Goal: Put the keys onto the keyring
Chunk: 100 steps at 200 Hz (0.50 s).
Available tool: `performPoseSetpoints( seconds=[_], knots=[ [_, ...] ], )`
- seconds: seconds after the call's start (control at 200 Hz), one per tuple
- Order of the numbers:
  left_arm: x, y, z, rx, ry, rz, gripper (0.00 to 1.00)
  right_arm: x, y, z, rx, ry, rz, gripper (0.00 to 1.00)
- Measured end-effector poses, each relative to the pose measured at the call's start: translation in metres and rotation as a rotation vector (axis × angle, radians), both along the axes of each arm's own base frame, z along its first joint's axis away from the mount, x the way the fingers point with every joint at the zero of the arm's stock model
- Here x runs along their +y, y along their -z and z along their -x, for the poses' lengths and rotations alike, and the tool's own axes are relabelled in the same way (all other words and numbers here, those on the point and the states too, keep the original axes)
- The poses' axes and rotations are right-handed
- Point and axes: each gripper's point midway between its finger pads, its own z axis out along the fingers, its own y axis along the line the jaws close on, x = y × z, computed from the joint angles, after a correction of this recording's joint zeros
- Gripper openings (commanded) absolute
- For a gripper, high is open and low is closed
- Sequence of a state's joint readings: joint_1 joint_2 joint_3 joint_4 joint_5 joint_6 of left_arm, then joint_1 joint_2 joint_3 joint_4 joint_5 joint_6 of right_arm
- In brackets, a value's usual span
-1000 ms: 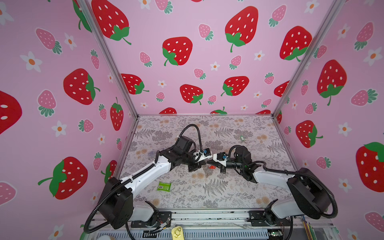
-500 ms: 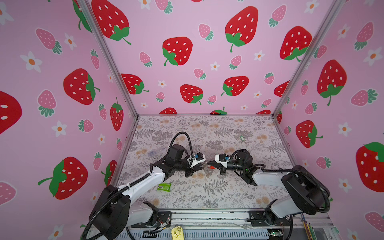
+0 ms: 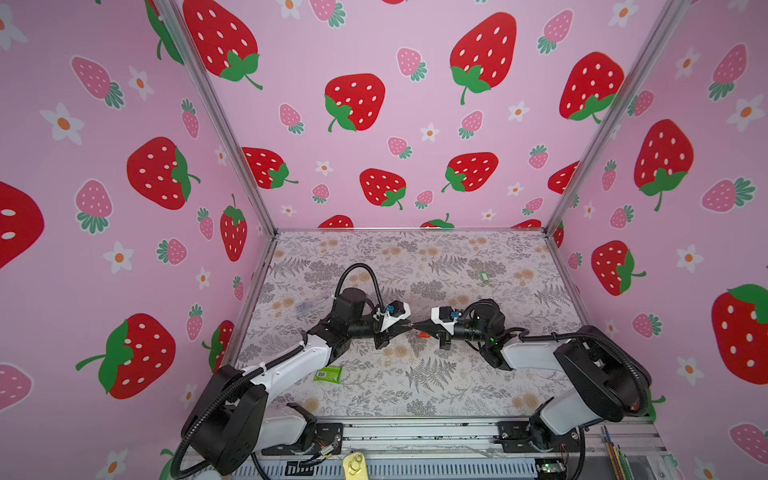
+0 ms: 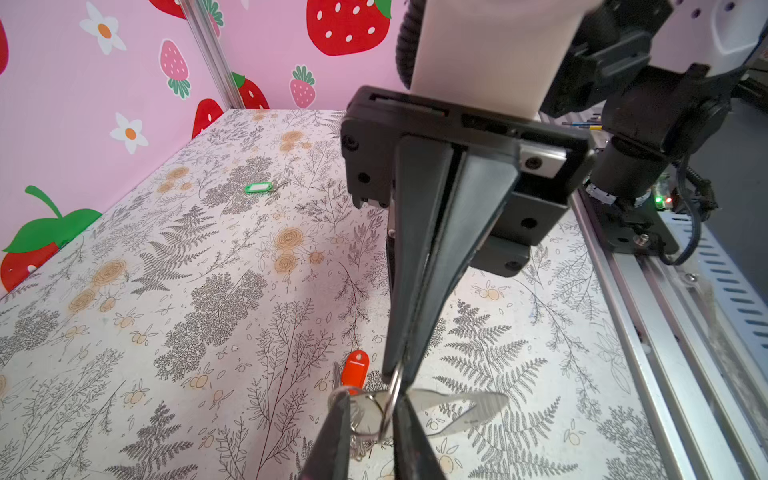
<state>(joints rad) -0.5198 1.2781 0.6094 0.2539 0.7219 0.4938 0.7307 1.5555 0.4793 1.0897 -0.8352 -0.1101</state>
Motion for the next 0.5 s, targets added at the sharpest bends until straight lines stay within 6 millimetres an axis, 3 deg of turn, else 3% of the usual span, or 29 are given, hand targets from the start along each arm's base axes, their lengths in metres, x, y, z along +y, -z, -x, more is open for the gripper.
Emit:
performPoseSetpoints(
  seconds=[0.255, 0.5],
  knots=[
    [-0.0011, 0.0006, 0.0047, 0.004, 0.027, 0.005, 0.0, 0.0001, -0.0004, -0.0017, 0.001, 0.005, -0.006, 0.03],
    [0.0022, 0.0067, 0.0063, -0.028, 0.037, -0.051, 0.0, -0.0003, 0.0048, -0.0013, -0.002, 0.009, 0.019, 0.27]
  ],
)
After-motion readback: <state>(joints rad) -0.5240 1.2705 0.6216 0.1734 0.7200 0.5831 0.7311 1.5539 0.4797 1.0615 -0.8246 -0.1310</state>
